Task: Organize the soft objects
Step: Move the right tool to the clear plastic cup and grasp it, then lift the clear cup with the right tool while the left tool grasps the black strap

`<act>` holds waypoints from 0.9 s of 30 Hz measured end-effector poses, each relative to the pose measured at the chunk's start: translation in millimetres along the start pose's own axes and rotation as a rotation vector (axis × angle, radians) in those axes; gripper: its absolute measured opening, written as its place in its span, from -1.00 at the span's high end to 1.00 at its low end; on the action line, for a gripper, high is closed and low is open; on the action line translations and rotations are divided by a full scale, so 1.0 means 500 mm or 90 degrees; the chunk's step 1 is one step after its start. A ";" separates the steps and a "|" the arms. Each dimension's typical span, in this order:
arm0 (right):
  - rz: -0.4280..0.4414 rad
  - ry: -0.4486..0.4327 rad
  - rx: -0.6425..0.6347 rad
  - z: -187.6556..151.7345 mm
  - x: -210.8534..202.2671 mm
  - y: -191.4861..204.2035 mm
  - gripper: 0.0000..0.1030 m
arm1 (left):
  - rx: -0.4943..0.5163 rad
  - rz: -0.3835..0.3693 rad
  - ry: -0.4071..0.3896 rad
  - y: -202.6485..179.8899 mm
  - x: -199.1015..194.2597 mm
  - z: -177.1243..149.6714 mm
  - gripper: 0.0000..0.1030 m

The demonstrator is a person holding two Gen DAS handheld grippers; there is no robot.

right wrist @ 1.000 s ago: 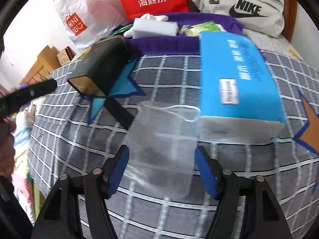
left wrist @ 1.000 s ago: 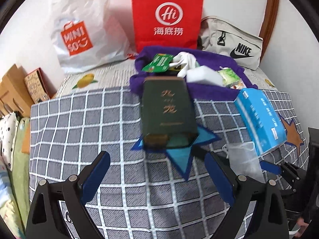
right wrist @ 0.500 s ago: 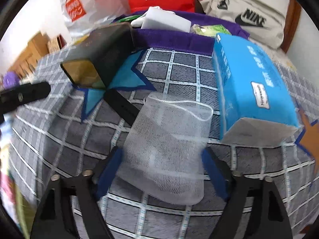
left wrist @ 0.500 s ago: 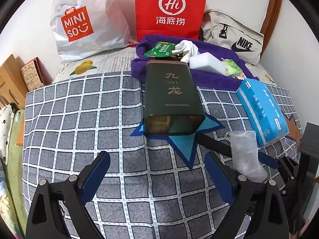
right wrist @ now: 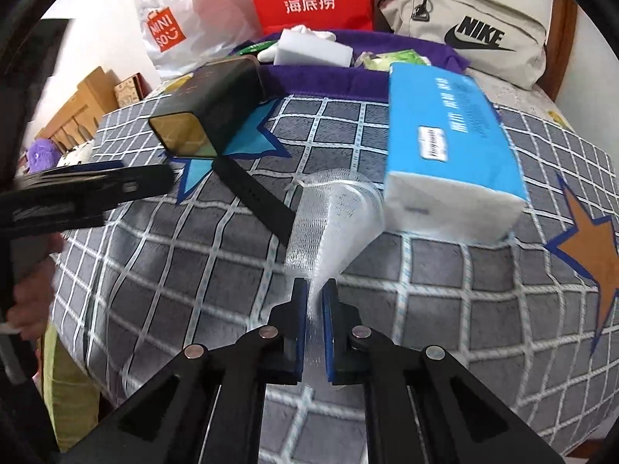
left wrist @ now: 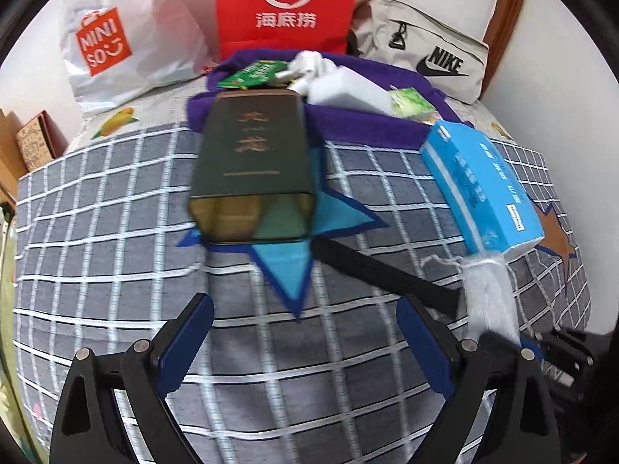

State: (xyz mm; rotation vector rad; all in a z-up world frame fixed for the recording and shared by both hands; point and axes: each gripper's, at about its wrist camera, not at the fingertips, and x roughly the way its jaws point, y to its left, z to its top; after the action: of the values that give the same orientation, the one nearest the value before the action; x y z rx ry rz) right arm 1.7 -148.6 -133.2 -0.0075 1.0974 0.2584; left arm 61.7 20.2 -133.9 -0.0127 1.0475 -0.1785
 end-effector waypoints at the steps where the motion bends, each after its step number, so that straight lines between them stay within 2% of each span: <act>1: 0.000 -0.002 0.000 -0.006 -0.007 -0.006 0.84 | -0.004 -0.006 0.001 -0.011 0.006 0.001 -0.85; 6: -0.019 -0.014 0.012 -0.030 -0.038 -0.056 0.84 | -0.021 -0.021 0.012 -0.060 0.039 0.009 -0.85; 13: -0.050 -0.032 0.035 -0.047 -0.066 -0.132 0.86 | -0.025 0.006 0.040 -0.123 0.093 0.019 -0.85; 19: -0.053 -0.034 0.050 -0.047 -0.067 -0.164 0.86 | -0.008 0.075 0.051 -0.160 0.127 0.016 -0.85; 27: -0.036 -0.035 0.041 -0.050 -0.060 -0.143 0.86 | -0.003 0.076 0.065 -0.114 0.101 -0.015 -0.87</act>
State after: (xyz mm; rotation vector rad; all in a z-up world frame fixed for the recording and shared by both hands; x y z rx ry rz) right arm -18.1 -227.6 -126.8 0.0253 1.0487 0.1719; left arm 71.8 -43.2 -175.6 0.0553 1.1467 -0.0698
